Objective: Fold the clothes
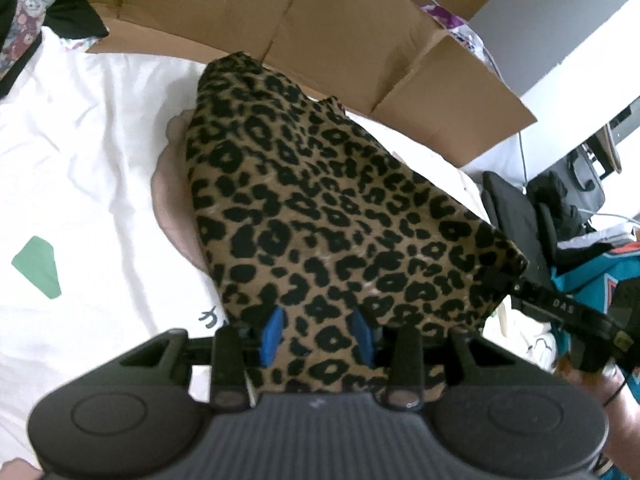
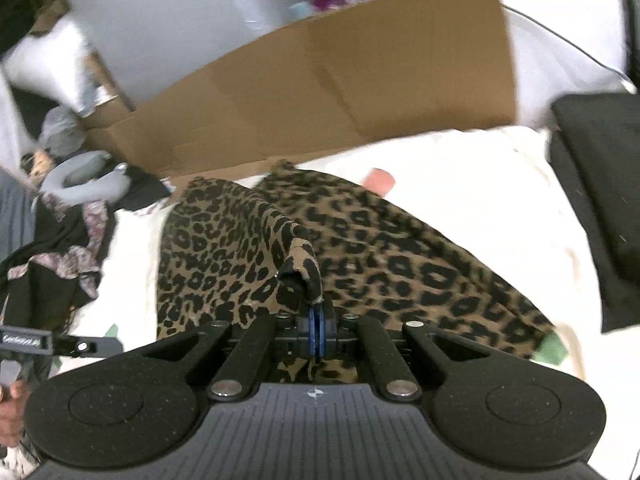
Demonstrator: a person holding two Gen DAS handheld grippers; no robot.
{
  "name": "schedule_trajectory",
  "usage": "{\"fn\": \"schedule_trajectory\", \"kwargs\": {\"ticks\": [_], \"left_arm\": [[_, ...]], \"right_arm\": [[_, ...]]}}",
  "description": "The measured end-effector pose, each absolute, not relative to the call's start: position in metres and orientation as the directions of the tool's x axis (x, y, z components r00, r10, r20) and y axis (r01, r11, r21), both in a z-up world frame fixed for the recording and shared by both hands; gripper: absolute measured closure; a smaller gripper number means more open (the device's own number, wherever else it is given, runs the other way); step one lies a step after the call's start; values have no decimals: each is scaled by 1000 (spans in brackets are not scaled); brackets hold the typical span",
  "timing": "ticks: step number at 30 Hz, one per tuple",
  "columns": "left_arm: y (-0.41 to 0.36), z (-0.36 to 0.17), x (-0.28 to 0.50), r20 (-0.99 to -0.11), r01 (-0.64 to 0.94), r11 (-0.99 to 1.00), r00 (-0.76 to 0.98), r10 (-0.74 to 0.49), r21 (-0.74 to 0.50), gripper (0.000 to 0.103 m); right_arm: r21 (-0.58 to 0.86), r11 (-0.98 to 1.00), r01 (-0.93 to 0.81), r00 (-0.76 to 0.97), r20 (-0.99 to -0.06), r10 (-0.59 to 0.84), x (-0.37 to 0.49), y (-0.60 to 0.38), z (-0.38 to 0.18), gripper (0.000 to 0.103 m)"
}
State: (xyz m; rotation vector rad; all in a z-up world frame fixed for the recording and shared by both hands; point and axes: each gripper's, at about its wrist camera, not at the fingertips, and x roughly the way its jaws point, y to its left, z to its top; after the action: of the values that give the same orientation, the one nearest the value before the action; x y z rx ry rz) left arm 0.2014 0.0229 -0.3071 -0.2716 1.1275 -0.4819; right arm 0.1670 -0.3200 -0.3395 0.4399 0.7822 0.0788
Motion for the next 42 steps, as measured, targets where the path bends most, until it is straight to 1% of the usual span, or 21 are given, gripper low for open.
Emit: {"fn": "schedule_trajectory", "kwargs": {"ticks": [3, 9, 13, 16, 21, 22, 25, 30, 33, 35, 40, 41, 42], "left_arm": [[17, -306, 205, -805, 259, 865, 324, -497, -430, 62], [2, -292, 211, -812, 410, 830, 284, -510, -378, 61], [-2, -279, 226, -831, 476, 820, 277, -482, -317, 61], [-11, -268, 249, -841, 486, 824, 280, -463, -291, 61], [-32, -256, 299, -860, 464, 842, 273, -431, -275, 61], [-40, -255, 309, -875, 464, 849, 265, -406, -254, 63], [-57, -251, 336, -898, 439, 875, 270, -347, -206, 63], [-81, -247, 377, -905, 362, 908, 280, -320, -209, 63], [-93, -255, 399, -911, 286, 932, 279, -305, -225, 63], [-100, -267, 412, -918, 243, 943, 269, -292, -229, 66], [-113, -297, 434, -940, 152, 967, 247, -236, -203, 66], [-114, -304, 437, -944, 133, 972, 242, -223, -195, 66], [-115, -310, 440, -948, 115, 975, 237, -210, -188, 66]], "right_arm": [[406, 905, 130, 697, -687, 208, 167, -333, -353, 103], [417, 888, 196, 702, -692, 169, 166, -357, -369, 103], [431, 870, 240, 697, -700, 155, 164, -367, -381, 103], [442, 861, 254, 690, -706, 159, 162, -367, -389, 103], [445, 858, 256, 690, -706, 160, 160, -363, -393, 103], [443, 860, 254, 689, -707, 161, 160, -364, -393, 103], [442, 862, 249, 687, -708, 165, 159, -365, -394, 103], [440, 863, 249, 683, -711, 166, 158, -362, -396, 103], [443, 861, 252, 693, -703, 159, 153, -363, -397, 102], [456, 851, 263, 699, -698, 158, 149, -364, -400, 101], [473, 838, 274, 702, -694, 162, 143, -366, -403, 99], [471, 839, 274, 701, -695, 161, 143, -367, -403, 96], [468, 840, 274, 701, -695, 159, 143, -368, -402, 91]]}}
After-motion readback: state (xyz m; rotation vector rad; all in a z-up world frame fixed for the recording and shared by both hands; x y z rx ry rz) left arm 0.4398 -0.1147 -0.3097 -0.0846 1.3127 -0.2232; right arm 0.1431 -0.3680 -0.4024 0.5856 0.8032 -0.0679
